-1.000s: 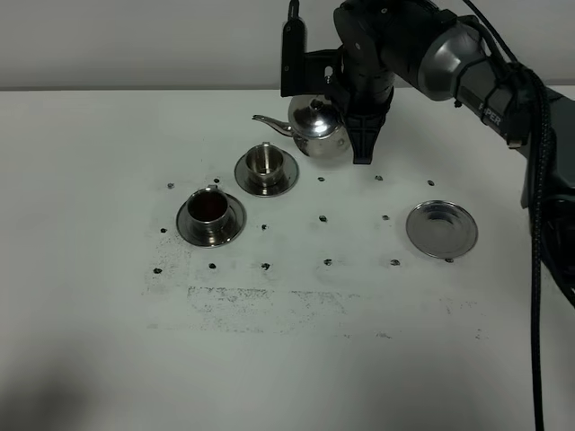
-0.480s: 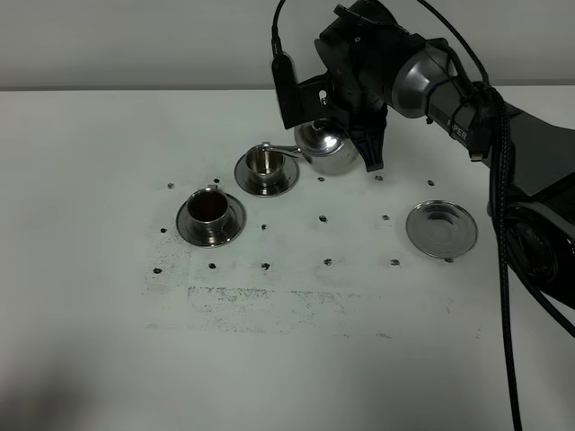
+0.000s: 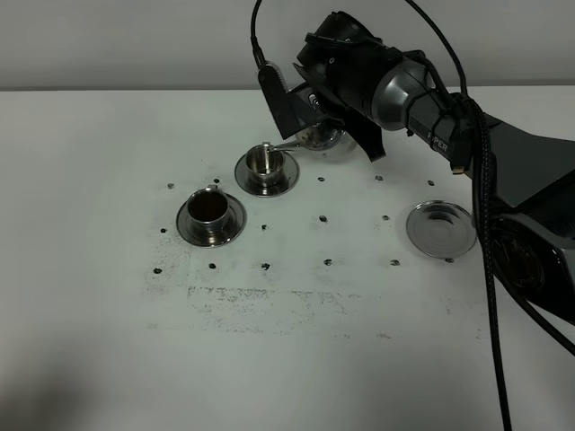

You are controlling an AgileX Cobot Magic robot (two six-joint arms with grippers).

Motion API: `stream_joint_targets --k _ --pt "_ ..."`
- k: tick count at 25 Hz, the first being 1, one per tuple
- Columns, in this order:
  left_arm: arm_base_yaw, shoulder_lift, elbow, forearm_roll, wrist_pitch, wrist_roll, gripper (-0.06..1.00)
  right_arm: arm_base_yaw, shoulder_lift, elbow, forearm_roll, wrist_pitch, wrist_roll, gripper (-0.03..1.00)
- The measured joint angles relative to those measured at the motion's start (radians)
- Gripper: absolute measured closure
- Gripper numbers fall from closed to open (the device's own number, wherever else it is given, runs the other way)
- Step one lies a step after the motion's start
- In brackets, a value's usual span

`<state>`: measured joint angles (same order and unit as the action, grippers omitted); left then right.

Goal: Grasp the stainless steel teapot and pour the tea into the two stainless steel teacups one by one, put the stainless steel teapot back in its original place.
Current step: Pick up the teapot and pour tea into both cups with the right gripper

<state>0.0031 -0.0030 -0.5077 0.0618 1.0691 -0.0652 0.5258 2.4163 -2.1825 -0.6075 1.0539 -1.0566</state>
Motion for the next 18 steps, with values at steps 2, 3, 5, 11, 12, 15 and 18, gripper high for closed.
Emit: stream_joint_targets --k 2,3,5,11,12,15,18 --pt "0.000 0.000 0.000 0.000 0.000 0.000 0.38 0.004 0.000 0.000 -0.016 -0.008 -0.014 0.79" --pt "0.000 0.000 0.000 0.000 0.000 0.000 0.38 0.005 0.000 0.000 -0.022 -0.010 -0.017 0.79" --pt "0.000 0.000 0.000 0.000 0.000 0.000 0.38 0.009 0.000 0.000 -0.045 -0.020 -0.020 0.79" --pt "0.000 0.000 0.000 0.000 0.000 0.000 0.38 0.023 0.019 -0.002 -0.094 -0.052 -0.068 0.79" --pt "0.000 0.000 0.000 0.000 0.000 0.000 0.38 0.023 0.020 -0.002 -0.100 -0.055 -0.071 0.79" --pt "0.000 0.000 0.000 0.000 0.000 0.000 0.38 0.023 0.021 -0.002 -0.119 -0.056 -0.080 0.79" --pt "0.000 0.000 0.000 0.000 0.000 0.000 0.38 0.023 0.022 -0.002 -0.135 -0.059 -0.095 0.79"
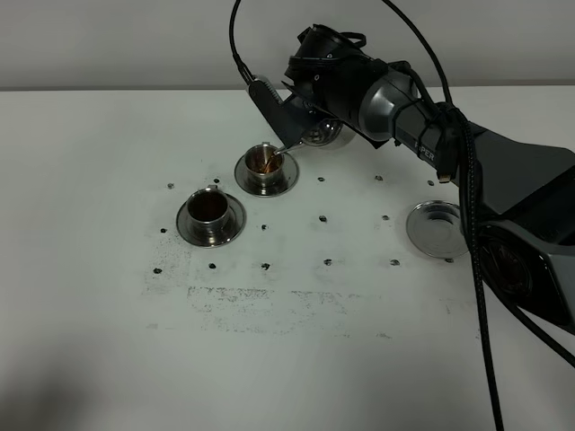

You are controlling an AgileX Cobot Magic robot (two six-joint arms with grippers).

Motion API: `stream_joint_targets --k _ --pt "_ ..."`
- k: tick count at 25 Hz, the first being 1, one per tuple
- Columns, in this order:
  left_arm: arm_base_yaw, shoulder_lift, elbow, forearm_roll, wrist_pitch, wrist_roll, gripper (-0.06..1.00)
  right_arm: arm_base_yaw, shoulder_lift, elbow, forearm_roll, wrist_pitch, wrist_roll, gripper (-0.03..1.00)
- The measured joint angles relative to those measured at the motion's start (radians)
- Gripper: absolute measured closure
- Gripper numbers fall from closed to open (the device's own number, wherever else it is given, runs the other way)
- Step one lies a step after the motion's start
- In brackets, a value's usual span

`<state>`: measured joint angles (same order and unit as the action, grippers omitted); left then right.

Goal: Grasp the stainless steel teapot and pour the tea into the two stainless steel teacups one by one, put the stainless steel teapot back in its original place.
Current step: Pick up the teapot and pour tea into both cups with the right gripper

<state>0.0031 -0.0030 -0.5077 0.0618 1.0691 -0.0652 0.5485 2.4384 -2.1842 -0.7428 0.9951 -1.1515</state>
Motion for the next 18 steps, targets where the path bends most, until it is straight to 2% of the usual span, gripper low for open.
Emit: stream_joint_targets --k 18 --pt "0.000 0.000 0.000 0.000 0.000 0.000 0.38 0.000 0.005 0.000 -0.027 -0.019 -0.003 0.79"
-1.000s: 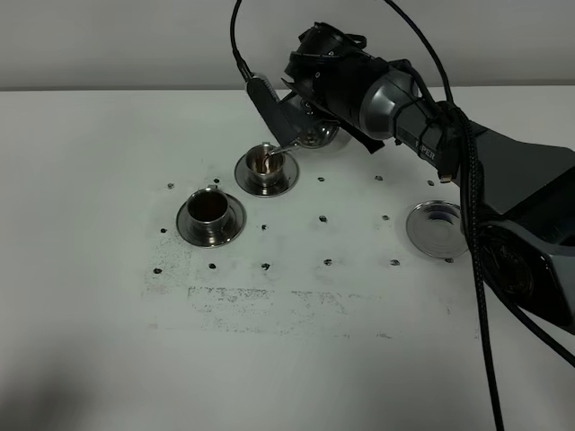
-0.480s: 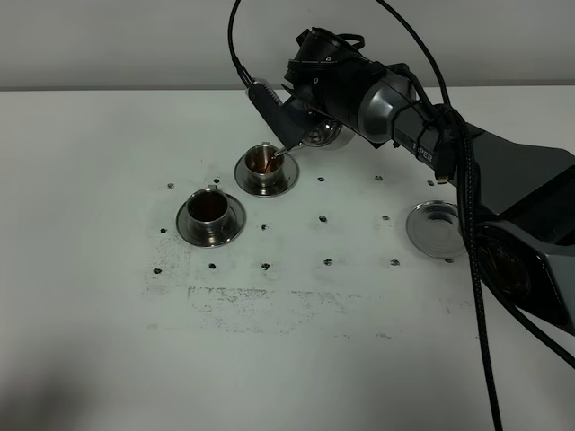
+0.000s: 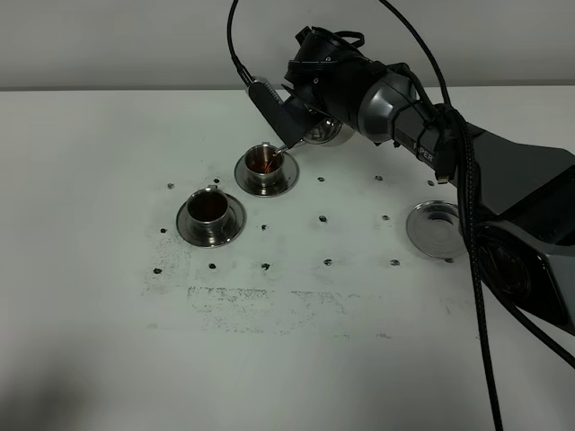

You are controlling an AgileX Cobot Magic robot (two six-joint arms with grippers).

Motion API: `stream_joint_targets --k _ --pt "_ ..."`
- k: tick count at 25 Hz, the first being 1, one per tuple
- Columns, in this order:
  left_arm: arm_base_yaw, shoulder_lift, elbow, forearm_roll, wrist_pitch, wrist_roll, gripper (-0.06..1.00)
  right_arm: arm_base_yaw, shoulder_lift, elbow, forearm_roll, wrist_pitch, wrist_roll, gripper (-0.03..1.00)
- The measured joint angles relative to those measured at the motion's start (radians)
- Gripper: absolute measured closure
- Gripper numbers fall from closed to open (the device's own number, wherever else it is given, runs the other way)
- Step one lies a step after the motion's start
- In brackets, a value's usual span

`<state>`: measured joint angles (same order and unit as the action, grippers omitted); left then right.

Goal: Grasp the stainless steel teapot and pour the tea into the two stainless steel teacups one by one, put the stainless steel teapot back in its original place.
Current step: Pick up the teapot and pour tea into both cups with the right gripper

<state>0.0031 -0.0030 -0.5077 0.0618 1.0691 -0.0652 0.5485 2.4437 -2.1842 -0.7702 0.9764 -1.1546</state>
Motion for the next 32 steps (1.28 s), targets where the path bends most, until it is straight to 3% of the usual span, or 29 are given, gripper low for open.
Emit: stream_joint_targets --k 32 --pt "0.000 0.000 0.000 0.000 0.000 0.000 0.38 0.020 -0.017 0.000 -0.061 -0.032 0.000 0.79"
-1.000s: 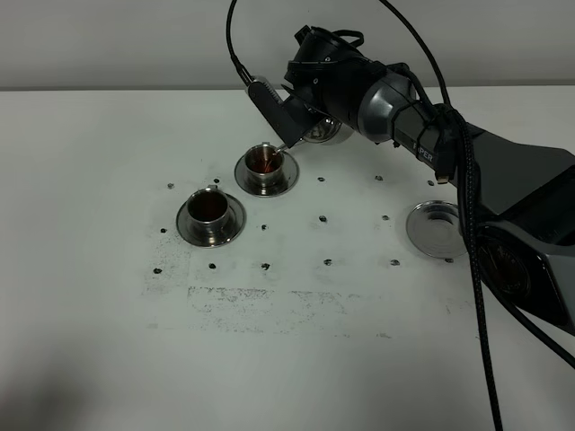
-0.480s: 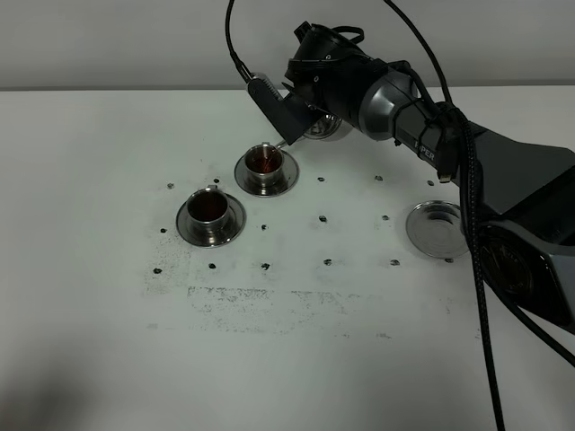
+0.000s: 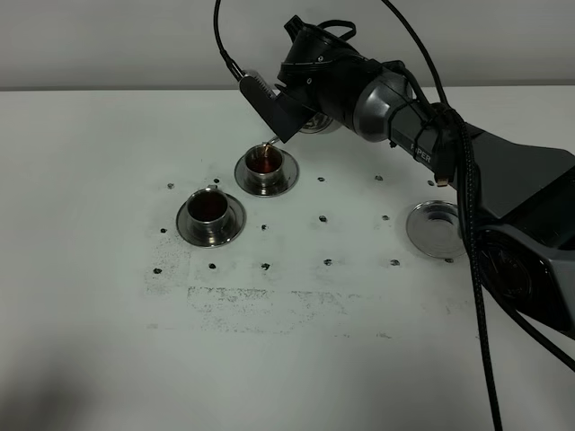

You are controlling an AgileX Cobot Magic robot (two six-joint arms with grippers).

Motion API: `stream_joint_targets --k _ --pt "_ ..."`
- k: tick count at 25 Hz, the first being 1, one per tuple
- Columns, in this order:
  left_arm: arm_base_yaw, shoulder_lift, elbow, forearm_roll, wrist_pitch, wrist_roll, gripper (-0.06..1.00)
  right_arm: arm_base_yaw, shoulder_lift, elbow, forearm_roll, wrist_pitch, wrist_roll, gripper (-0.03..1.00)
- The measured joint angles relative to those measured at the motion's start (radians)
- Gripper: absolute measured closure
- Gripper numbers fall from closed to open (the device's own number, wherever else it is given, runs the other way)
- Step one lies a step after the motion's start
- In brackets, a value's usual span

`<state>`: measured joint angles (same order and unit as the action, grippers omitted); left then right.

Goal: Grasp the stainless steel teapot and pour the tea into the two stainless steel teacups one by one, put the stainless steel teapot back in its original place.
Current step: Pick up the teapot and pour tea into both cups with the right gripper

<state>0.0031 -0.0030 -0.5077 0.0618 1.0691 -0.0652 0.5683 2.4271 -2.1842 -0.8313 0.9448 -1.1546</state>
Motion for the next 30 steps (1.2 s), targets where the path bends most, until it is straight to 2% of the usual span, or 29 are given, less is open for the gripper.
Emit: stream_joint_targets --k 30 --pt "0.000 0.000 0.000 0.000 0.000 0.000 0.38 0.001 0.000 0.000 -0.034 -0.004 -0.019 0.79"
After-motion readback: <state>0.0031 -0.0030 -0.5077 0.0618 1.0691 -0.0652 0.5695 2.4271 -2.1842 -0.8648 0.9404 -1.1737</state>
